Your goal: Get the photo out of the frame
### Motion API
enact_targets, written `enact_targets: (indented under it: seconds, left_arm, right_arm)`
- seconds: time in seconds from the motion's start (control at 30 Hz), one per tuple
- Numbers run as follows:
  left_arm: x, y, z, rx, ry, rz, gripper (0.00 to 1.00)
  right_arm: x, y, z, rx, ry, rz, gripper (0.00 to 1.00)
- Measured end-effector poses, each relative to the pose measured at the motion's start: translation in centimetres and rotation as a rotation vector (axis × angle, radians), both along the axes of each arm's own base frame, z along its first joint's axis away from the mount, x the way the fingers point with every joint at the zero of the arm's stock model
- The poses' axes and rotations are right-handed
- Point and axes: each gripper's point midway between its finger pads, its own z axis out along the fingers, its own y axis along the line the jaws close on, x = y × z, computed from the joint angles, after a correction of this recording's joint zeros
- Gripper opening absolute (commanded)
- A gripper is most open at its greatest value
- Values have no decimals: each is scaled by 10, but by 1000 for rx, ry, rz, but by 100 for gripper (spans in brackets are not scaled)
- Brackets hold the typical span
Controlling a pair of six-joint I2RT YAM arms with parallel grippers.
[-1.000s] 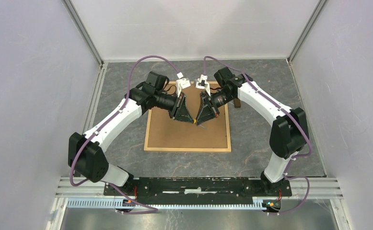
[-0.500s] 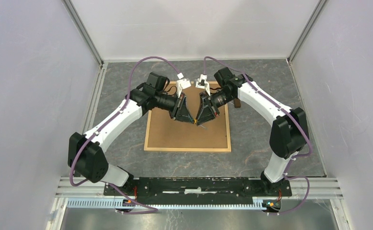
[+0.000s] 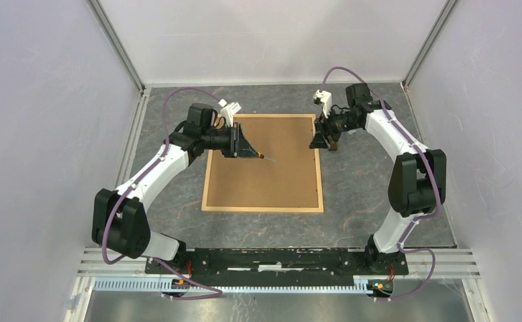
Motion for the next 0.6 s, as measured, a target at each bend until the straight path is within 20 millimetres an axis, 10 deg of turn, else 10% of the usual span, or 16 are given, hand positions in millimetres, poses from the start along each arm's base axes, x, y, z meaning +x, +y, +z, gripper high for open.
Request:
enact_targets:
  seconds: [0.23,0.6]
  left_arm:
    - [15,1,3,8,-33,69,2]
    - [34,22,2,28,-41,157,2]
  right_arm:
    - [25,-51,-57,-276,-228,37,68]
    - [77,-61,-74,-435,-467,288,68]
